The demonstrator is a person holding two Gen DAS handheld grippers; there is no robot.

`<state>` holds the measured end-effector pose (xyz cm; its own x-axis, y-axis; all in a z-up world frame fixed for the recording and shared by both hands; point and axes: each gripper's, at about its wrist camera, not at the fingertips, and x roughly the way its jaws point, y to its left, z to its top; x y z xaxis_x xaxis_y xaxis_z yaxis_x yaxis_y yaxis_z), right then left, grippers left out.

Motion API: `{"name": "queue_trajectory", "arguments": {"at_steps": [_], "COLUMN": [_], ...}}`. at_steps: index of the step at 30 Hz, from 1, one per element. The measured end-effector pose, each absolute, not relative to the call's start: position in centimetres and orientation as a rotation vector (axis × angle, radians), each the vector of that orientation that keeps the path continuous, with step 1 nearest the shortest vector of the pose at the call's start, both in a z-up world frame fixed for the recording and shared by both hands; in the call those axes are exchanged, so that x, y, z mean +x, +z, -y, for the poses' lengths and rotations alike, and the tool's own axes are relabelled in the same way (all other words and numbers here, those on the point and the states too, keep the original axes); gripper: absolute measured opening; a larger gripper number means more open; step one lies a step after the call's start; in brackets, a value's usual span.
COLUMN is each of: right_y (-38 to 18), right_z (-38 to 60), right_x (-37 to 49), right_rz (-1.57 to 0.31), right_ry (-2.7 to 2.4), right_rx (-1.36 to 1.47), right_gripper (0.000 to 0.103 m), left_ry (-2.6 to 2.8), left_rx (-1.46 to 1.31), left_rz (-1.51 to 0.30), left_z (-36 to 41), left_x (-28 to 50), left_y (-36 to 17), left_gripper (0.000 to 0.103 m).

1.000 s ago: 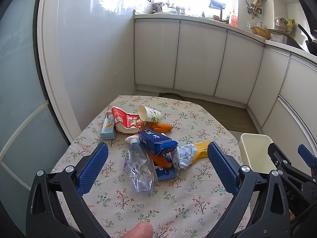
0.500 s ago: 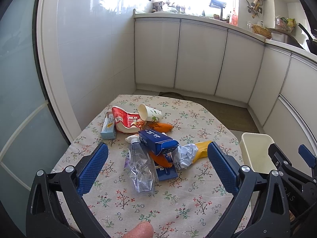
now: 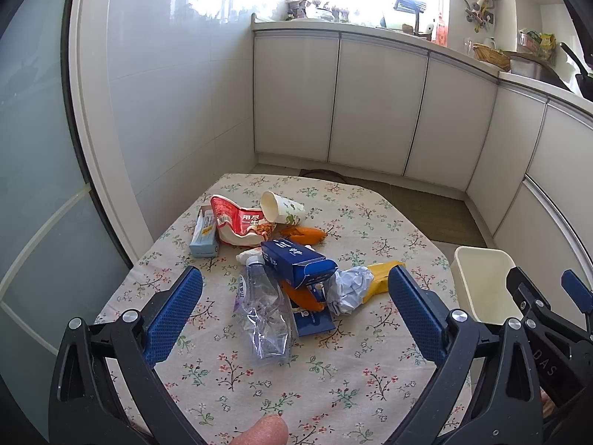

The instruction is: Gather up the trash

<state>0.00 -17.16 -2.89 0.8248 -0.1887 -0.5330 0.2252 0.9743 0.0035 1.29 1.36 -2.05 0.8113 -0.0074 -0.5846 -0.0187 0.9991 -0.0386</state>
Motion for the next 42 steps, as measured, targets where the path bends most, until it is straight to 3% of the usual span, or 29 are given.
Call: {"name": "queue_trajectory", "arguments": {"at_steps": [15, 29, 37, 38, 42], "right_y": [-3.5, -4.7, -5.9, -6.4, -9.2], "right_z": [17.2, 19.3, 21.0, 21.3, 22.8], "right_x": [0.4, 5.3, 9.5, 9.7, 11.3], "right_rz": [-0.592, -0.891, -0.881, -0.879, -0.978], "right_ry": [-0.222, -0.108, -0.051, -0.051, -0.057], "right_rx": [0.071, 0.347, 0.452, 0.448, 0.522], "right_gripper": [0.098, 0.098, 0.098, 0.098, 0.098], "left_ry": [0.016, 0.052, -0.01, -0.041, -0.031], "left_rx": [-0.052, -0.215, -0.232, -0.217, -0.243], "left_rz": [-0.659, -1.002, -0.715, -0.727, -1.098], "left_z": [-1.8, -7.7, -10.8, -11.0, -13.4], "left_x": [1.8, 9.9, 18.1, 19.9, 26.8], "left_y": [-2.9, -8.9, -2.5, -2.9, -9.1], "left_gripper": [0.096, 0.096, 0.096, 0.096, 0.096]}}
